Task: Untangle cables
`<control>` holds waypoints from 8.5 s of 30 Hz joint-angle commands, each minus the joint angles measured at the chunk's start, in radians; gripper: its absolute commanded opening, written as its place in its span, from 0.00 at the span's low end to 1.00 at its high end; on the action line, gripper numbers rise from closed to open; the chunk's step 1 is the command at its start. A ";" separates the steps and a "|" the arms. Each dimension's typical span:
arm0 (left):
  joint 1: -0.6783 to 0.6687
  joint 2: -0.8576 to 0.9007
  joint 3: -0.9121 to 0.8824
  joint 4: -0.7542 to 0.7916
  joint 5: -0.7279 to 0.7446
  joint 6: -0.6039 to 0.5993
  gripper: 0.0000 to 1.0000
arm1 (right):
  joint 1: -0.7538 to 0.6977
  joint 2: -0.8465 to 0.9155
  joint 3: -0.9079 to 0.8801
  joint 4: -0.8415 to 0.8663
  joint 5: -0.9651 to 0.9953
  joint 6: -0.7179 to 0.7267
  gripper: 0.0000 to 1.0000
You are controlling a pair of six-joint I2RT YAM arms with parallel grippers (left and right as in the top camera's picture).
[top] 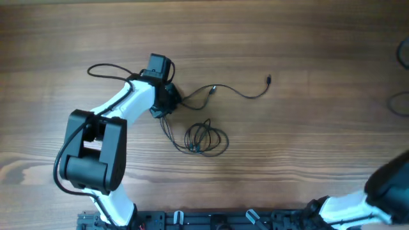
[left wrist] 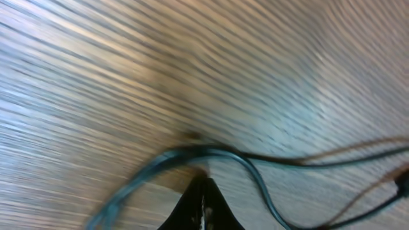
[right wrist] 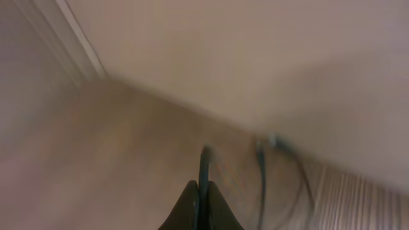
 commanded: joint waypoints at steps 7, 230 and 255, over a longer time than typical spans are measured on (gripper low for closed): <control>-0.164 0.058 -0.039 0.046 -0.015 -0.017 0.04 | -0.017 0.282 0.010 -0.087 -0.001 0.118 0.04; 0.265 -0.269 0.032 -0.301 -0.371 -0.317 0.15 | 1.542 0.107 -0.307 -0.541 -0.353 -0.085 0.86; 0.265 -0.269 0.032 -0.350 -0.317 -0.317 0.20 | 0.821 0.137 0.240 -0.478 -0.105 -0.191 0.04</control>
